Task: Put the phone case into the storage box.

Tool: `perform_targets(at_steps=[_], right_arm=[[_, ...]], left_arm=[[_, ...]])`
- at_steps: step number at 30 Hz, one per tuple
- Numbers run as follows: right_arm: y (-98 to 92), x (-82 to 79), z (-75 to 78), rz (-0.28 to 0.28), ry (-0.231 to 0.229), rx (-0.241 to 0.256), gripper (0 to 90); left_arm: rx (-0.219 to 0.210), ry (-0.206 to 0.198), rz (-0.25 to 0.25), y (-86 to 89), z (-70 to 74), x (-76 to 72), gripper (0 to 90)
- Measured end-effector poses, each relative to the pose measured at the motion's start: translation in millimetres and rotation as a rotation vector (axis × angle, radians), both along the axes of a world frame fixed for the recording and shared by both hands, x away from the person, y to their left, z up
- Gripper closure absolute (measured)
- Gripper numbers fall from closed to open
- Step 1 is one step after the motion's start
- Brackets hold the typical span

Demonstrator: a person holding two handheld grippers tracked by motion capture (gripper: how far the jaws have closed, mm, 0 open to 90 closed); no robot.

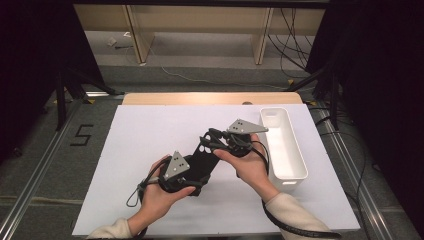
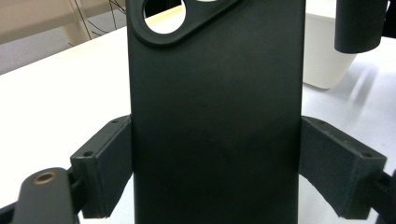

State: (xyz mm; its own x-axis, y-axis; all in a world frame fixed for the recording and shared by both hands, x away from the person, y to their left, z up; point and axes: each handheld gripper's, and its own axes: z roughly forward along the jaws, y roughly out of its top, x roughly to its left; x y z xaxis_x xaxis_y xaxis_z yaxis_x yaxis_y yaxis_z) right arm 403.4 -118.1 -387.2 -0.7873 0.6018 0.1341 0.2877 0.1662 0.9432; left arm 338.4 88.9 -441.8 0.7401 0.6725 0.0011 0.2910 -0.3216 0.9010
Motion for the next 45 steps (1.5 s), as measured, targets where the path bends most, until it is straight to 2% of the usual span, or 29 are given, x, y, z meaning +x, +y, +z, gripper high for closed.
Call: perform_targets(at_steps=[12, 20, 22, 23, 24, 25, 26, 27, 30, 34, 36, 39, 41, 43, 45], right_arm=[[-1.5, -0.5, 0.2, 0.002, 0.027, 0.03, 67.1], [-1.3, -3.1, 2.8, 0.044, 0.054, 0.085, 74.5], [-0.7, -5.0, 4.7, 0.06, 0.077, 0.109, 76.8], [0.2, -6.3, 6.0, 0.072, 0.079, 0.114, 77.8], [0.9, -7.1, 7.1, 0.079, 0.073, 0.104, 77.8], [1.2, -8.5, 9.0, 0.075, 0.041, 0.055, 77.9], [1.2, -8.4, 9.6, 0.081, 0.035, 0.058, 77.9], [0.5, -8.0, 10.5, 0.096, 0.056, 0.076, 77.9], [-0.4, -8.1, 13.6, 0.118, 0.041, 0.042, 77.9], [-2.8, -6.5, 16.1, 0.188, 0.038, 0.015, 77.9], [-3.7, -5.8, 16.8, 0.215, 0.037, -0.002, 77.9], [-5.3, -4.5, 17.6, 0.269, 0.031, -0.039, 77.9], [-5.9, -4.2, 18.2, 0.295, 0.022, -0.053, 77.9], [-6.7, -3.9, 19.3, 0.326, 0.02, -0.066, 77.9], [-7.9, -3.4, 20.4, 0.37, 0.023, -0.076, 77.9]], left_arm=[[0.03, -0.018, -0.001, -2.7, -2.3, -0.8, 14.3], [0.053, -0.029, -0.012, -4.9, -4.8, -0.5, 13.4], [0.057, -0.035, -0.021, -5.9, -4.9, -0.3, 13.1], [0.058, -0.04, -0.02, -5.6, -4.5, -0.4, 16.5], [0.057, -0.04, -0.026, -5.4, -4.2, -0.1, 18.1], [0.062, -0.036, -0.035, -5.2, -4.0, 0.4, 15.9], [0.066, -0.036, -0.041, -4.5, -4.0, 0.8, 15.5], [0.067, -0.035, -0.043, -3.9, -4.1, 1.1, 15.5], [0.068, -0.032, -0.051, -0.6, -2.2, 3.2, 15.9], [0.043, -0.021, -0.065, 10.1, 2.0, 8.6, 18.7], [0.012, 0.002, -0.075, 17.4, 2.8, 12.5, 20.3], [-0.032, 0.038, -0.102, 22.7, 2.6, 16.4, 24.0], [-0.076, 0.073, -0.133, 25.4, 1.9, 18.6, 26.5], [-0.089, 0.081, -0.148, 26.8, 1.0, 19.7, 29.2], [-0.1, 0.091, -0.184, 27.1, -0.1, 20.4, 34.8]])
